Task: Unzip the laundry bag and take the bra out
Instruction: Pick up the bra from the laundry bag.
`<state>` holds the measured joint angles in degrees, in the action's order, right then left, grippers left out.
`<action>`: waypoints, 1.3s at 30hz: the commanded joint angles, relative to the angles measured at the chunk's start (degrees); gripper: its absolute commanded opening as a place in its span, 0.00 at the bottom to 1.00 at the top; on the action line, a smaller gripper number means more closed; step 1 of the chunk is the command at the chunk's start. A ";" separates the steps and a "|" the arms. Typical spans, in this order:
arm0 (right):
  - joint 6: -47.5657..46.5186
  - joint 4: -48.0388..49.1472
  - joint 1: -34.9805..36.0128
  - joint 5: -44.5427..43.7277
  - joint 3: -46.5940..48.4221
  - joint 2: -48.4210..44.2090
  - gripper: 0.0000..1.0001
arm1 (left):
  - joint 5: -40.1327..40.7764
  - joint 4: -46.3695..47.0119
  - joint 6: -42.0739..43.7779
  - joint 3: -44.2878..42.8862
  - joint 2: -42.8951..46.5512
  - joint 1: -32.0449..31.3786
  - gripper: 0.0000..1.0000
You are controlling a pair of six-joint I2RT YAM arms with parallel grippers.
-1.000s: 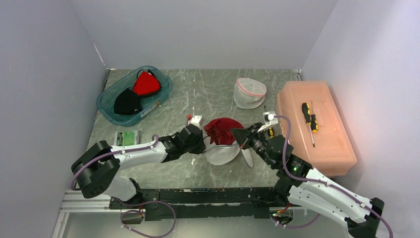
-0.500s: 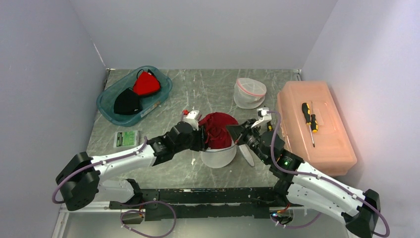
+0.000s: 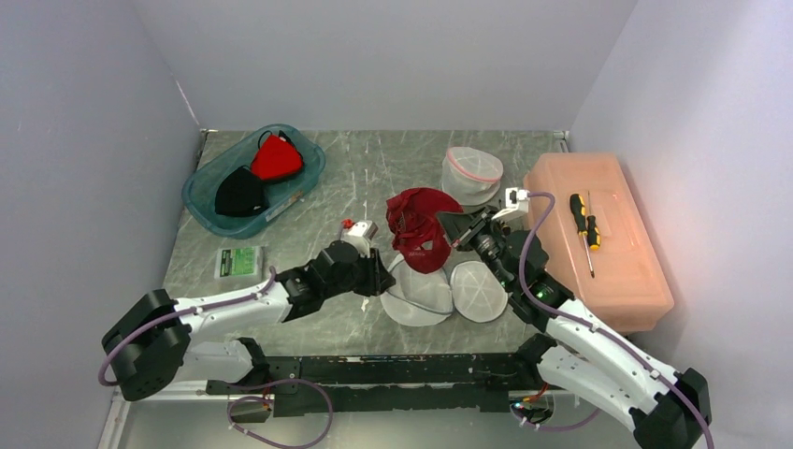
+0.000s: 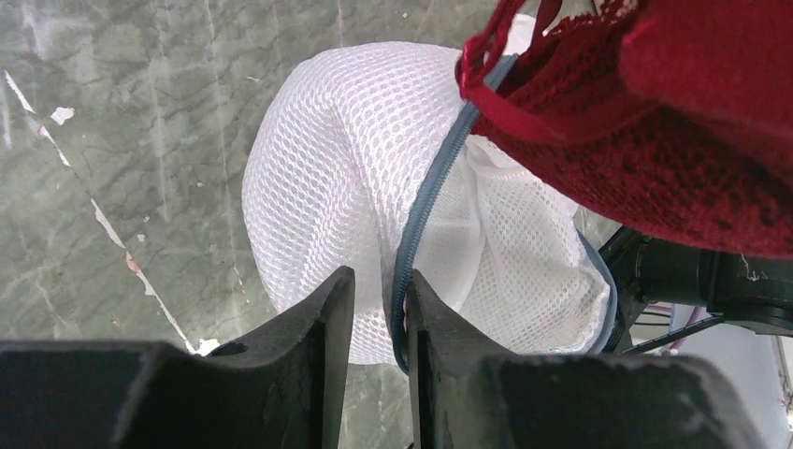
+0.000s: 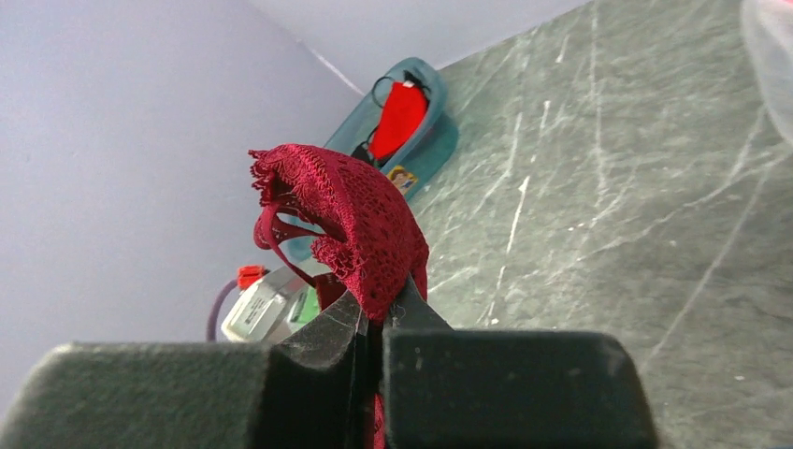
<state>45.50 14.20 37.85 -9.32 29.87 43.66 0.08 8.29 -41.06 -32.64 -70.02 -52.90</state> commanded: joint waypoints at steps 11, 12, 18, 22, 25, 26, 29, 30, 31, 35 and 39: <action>-12.76 -5.45 -0.22 13.89 9.46 -7.24 0.00 | 12.18 -12.27 -4.67 -2.34 18.54 0.15 0.80; -13.51 -5.49 -0.21 14.61 9.61 -7.36 0.00 | 12.38 -12.79 -5.45 -2.74 19.88 0.09 0.82; -15.57 1.23 -0.18 17.61 6.67 -8.31 0.00 | 5.12 -5.66 -8.07 -4.01 23.08 0.30 0.94; -16.35 7.52 -0.23 18.48 3.26 -8.88 0.00 | -0.10 1.05 -13.40 -3.34 22.64 1.84 0.94; -16.34 5.87 -0.18 19.08 2.40 -8.63 0.00 | 0.93 -0.64 -14.00 -3.40 23.88 2.80 0.94; -16.01 5.42 -0.22 19.50 1.46 -8.88 0.00 | 2.07 -1.93 -14.45 -3.16 24.42 2.96 0.94; -14.28 3.68 -0.23 21.03 -3.22 -9.84 0.00 | 0.86 -2.49 -16.78 -1.00 24.32 4.48 0.94; -13.29 3.30 -0.23 21.88 -4.94 -10.19 0.00 | 0.50 -2.77 -17.60 -0.52 23.78 5.15 0.94; -12.20 2.99 -0.22 22.50 -6.84 -10.50 0.00 | 0.46 -3.30 -18.25 -0.04 23.06 5.61 0.94; -6.64 1.65 -0.15 23.36 -13.84 -11.52 0.00 | 0.45 -3.17 -18.92 2.53 20.42 6.02 0.93; -3.14 0.22 -0.22 21.51 -18.26 -13.00 0.00 | -0.62 -1.17 -19.44 5.16 17.31 6.43 0.93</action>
<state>37.28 13.98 37.80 12.34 13.80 32.58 1.26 4.93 -58.74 -29.50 -50.37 -47.09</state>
